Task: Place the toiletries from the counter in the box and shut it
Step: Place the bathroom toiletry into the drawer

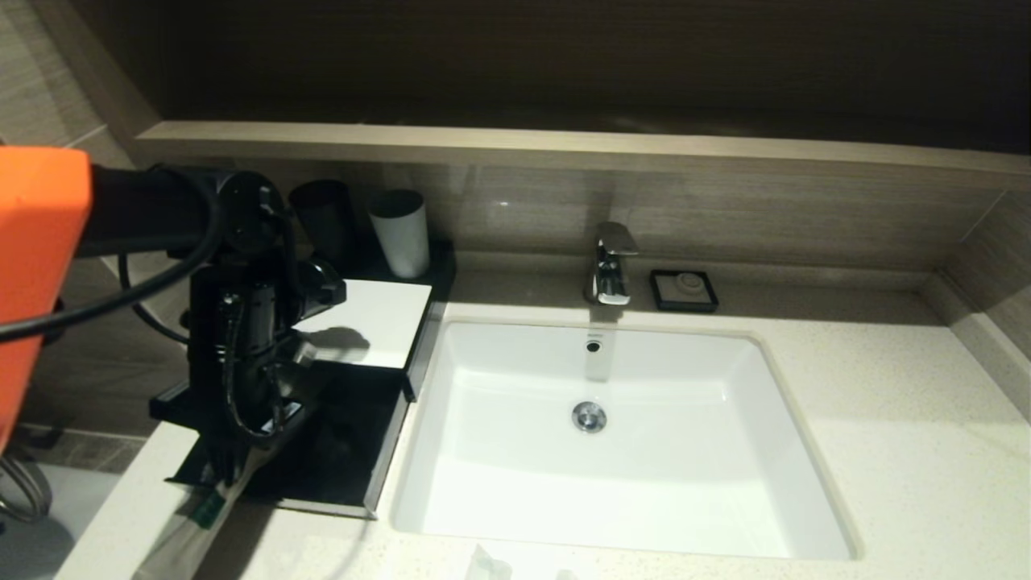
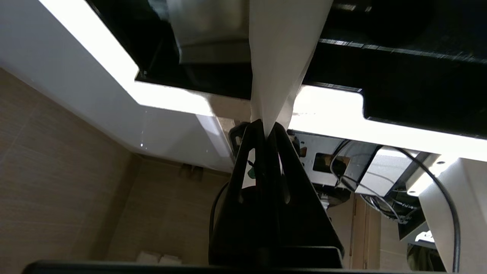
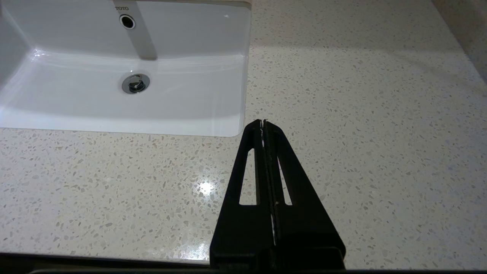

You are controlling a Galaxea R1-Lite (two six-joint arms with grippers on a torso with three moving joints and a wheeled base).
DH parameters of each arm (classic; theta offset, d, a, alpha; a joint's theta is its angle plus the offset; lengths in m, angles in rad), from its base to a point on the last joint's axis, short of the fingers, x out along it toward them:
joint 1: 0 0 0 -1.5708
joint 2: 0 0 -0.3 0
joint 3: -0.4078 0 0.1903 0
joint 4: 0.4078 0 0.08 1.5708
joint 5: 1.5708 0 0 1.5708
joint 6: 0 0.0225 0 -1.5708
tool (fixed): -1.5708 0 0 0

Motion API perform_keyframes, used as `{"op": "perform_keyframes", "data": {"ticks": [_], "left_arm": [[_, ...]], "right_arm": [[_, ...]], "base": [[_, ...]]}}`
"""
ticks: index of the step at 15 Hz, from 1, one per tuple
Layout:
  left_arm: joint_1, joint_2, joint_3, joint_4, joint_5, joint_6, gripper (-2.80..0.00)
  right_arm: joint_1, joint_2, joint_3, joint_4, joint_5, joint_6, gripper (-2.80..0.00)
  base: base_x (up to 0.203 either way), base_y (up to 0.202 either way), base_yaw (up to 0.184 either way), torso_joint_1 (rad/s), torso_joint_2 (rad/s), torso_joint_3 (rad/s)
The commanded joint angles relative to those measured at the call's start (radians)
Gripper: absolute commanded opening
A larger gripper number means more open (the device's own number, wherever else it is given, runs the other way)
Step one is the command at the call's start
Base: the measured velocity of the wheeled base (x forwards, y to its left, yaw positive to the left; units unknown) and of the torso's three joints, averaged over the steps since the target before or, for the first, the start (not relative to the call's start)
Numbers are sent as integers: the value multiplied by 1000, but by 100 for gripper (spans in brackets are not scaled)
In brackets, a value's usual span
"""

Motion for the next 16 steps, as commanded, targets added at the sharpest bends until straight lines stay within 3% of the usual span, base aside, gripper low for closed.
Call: {"op": "perform_keyframes", "data": {"ticks": [1, 11, 16], "left_arm": [[1, 17, -25, 9, 0, -1, -280], [-1, 45, -72, 9, 0, -17, -280], [-1, 45, -80, -26, 0, -57, -280]], "right_arm": [[0, -1, 0, 0, 0, 0, -280], [0, -1, 0, 0, 0, 0, -280], [0, -1, 0, 0, 0, 0, -280]], "base": [[0, 0, 0, 0, 0, 0], [0, 0, 0, 0, 0, 0], [0, 0, 0, 0, 0, 0]]}}
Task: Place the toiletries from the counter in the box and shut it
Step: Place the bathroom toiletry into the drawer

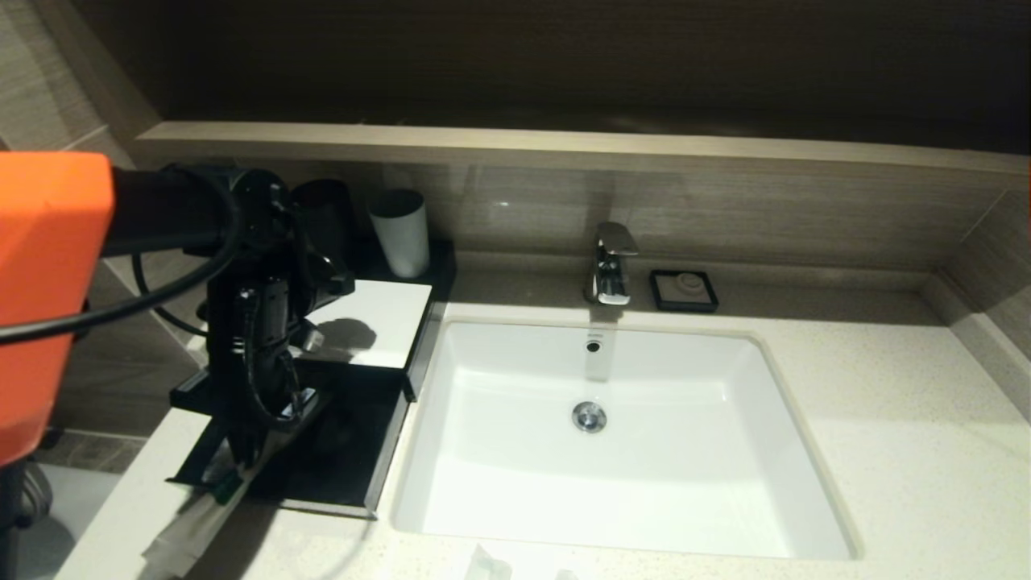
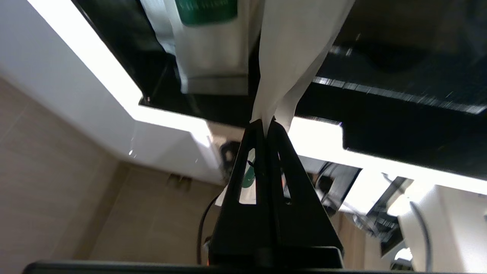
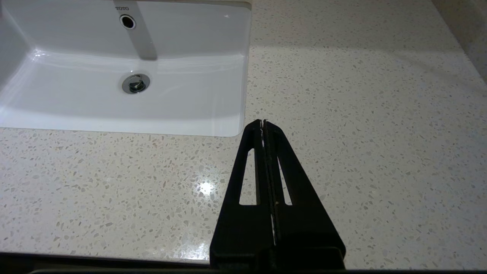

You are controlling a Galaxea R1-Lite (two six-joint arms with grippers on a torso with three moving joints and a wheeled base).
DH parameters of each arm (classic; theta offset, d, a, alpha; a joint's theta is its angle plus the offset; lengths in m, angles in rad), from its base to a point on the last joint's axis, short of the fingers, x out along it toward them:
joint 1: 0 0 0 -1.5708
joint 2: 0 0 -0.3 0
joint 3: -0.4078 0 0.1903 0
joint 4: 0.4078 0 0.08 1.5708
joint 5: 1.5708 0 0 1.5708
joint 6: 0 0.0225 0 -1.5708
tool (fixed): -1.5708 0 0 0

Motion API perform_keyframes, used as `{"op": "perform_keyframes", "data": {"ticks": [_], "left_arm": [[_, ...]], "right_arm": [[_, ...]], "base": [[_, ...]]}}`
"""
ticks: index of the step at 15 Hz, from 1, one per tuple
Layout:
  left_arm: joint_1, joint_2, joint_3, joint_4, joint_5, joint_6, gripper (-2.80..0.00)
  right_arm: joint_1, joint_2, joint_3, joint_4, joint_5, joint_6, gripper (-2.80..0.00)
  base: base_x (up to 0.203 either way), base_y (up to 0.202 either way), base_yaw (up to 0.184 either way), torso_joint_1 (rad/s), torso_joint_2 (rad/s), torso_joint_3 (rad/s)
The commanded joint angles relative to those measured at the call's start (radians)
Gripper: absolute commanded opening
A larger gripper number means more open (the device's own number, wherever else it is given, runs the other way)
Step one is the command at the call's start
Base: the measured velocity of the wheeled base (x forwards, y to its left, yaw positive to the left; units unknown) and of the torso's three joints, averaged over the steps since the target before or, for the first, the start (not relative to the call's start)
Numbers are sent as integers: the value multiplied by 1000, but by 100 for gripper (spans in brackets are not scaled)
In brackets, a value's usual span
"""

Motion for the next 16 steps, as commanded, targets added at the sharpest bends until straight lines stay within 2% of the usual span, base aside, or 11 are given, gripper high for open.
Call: {"op": "perform_keyframes", "data": {"ticks": [1, 4, 16], "left_arm": [[0, 3, -20, -2, 1, -10, -280], [0, 2, -51, -4, 1, -12, -280], [0, 1, -52, -85, 3, -37, -280]], "right_arm": [[0, -1, 0, 0, 0, 0, -280], [0, -1, 0, 0, 0, 0, -280], [0, 1, 0, 1, 0, 0, -280]], "base": [[0, 0, 0, 0, 0, 0], [0, 0, 0, 0, 0, 0], [0, 0, 0, 0, 0, 0]]}}
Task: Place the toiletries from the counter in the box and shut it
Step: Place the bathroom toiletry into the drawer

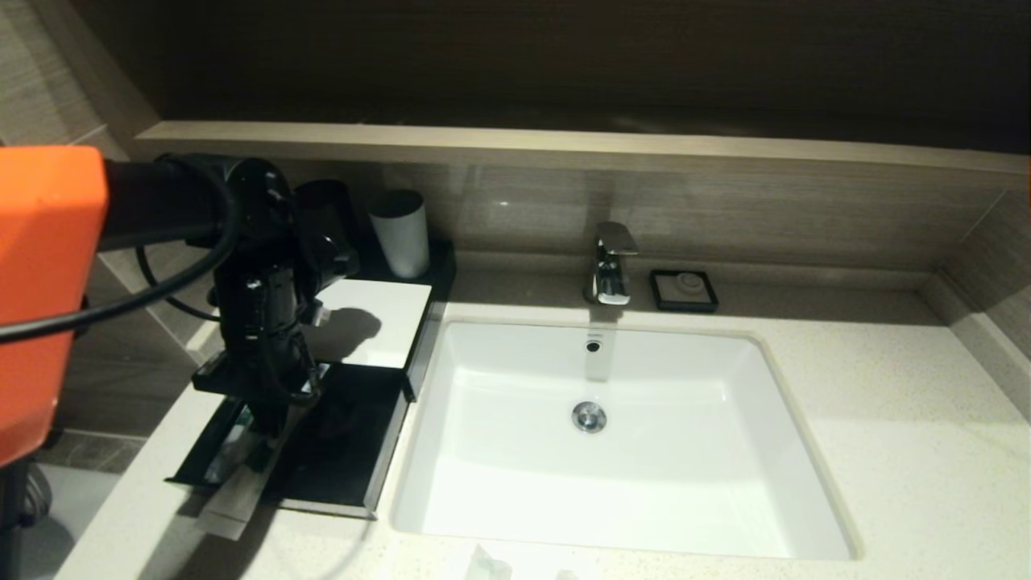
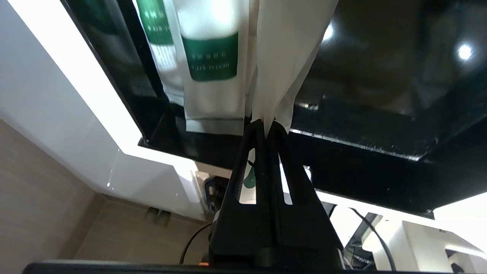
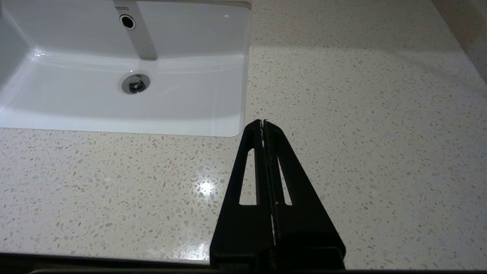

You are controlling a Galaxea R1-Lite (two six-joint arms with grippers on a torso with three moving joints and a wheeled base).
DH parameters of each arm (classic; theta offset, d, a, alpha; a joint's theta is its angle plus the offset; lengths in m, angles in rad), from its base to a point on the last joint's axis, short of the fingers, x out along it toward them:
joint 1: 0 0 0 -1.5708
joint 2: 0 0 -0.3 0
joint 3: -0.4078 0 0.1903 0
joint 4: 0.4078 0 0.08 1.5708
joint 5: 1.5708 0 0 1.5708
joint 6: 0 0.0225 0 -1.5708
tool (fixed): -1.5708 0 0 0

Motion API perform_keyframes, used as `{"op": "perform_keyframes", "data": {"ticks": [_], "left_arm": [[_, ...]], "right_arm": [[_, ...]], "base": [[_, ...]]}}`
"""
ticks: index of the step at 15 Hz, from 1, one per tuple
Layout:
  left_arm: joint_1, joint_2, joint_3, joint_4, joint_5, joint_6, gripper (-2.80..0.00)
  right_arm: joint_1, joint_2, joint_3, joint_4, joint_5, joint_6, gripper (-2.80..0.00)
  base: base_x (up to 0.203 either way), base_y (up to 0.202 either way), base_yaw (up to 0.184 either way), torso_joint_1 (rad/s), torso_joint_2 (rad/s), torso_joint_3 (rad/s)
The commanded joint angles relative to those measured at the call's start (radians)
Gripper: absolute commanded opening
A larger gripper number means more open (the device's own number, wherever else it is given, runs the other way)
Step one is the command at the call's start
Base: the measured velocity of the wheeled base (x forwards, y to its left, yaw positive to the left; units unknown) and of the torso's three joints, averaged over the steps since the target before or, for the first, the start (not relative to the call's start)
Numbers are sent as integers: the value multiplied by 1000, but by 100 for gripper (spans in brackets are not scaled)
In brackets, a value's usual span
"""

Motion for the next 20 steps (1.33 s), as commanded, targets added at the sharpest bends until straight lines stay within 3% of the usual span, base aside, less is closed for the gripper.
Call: {"op": "perform_keyframes", "data": {"ticks": [1, 19, 20], "left_arm": [[-1, -2, 0, -1, 1, -2, -280], [-1, -16, 0, -106, 4, -56, -280], [-1, -18, -1, -106, 4, -56, -154]], "right_arm": [[0, -1, 0, 1, 0, 0, -280], [0, -1, 0, 0, 0, 0, -280], [0, -1, 0, 0, 0, 0, -280]], "base": [[0, 0, 0, 0, 0, 0], [0, 0, 0, 0, 0, 0], [0, 0, 0, 0, 0, 0]]}}
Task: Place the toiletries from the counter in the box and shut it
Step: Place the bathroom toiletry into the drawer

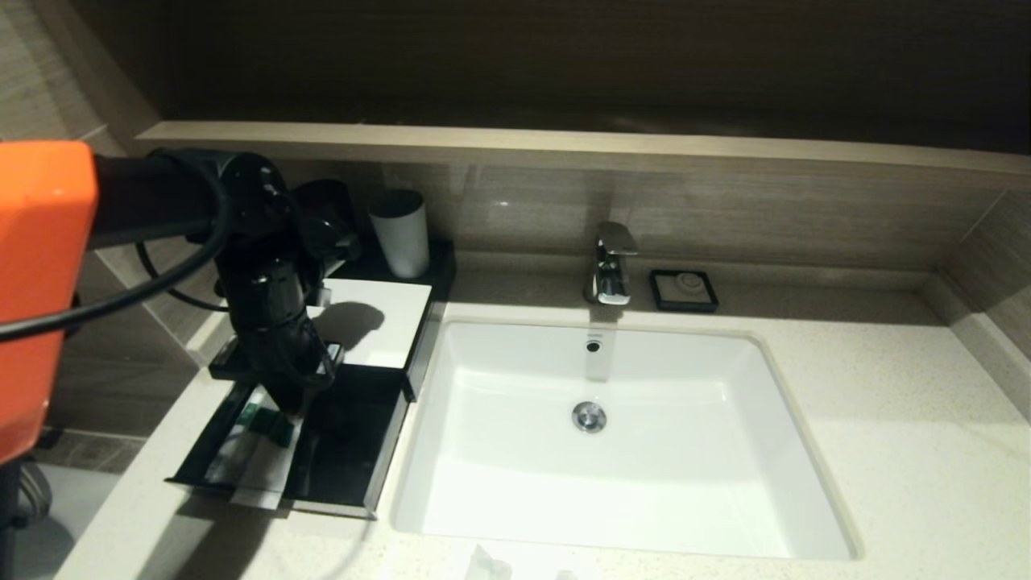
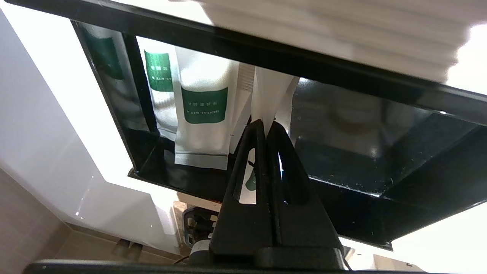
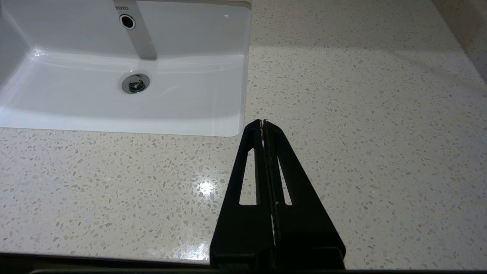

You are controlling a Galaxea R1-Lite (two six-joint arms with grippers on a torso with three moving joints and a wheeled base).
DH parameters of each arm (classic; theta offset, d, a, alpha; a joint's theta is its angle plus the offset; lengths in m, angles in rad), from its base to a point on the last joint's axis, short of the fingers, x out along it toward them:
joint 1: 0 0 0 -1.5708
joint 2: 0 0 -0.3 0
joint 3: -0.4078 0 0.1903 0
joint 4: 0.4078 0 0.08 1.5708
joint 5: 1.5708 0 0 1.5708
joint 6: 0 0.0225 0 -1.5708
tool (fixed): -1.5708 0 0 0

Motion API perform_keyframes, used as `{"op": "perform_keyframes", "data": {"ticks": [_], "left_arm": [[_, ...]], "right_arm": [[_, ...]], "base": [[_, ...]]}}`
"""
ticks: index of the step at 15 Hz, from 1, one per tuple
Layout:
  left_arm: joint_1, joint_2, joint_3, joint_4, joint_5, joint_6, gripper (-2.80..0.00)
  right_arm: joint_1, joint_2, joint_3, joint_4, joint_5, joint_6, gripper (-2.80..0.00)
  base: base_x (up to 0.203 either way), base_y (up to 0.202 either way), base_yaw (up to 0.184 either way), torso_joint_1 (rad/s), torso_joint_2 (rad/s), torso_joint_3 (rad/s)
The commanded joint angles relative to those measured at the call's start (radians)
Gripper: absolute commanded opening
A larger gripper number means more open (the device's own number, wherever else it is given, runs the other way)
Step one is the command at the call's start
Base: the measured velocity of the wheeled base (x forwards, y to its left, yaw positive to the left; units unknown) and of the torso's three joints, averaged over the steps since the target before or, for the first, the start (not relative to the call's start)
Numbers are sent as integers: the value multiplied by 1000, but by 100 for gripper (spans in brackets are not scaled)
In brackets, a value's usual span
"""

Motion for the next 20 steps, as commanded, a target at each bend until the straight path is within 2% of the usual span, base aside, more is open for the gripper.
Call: {"op": "perform_keyframes", "data": {"ticks": [1, 8, 14, 15, 16, 18, 20], "left_arm": [[0, -6, 0, 8, 3, -2, 0], [0, -49, 1, 21, 4, -2, 0], [-1, -94, 5, 103, -3, -3, 0], [-1, -99, 7, 104, -10, -5, -46], [-2, -105, 10, 108, -29, -5, -280], [-4, -104, 10, 141, -74, -3, -280], [-9, -98, 13, 155, -83, -3, -280]], "right_arm": [[0, 0, 0, 0, 0, 0, -280], [0, -1, 0, 0, 0, 0, -280], [0, -1, 0, 0, 0, 0, -280], [0, 1, 0, 1, 0, 0, -280], [0, -1, 0, 0, 0, 0, -280], [0, -1, 0, 0, 0, 0, -280], [0, -1, 0, 0, 0, 0, -280]], "base": [[0, 0, 0, 0, 0, 0], [0, 0, 0, 0, 0, 0], [0, 0, 0, 0, 0, 0], [0, 0, 0, 0, 0, 0], [0, 0, 0, 0, 0, 0], [0, 0, 0, 0, 0, 0], [0, 0, 0, 0, 0, 0]]}}
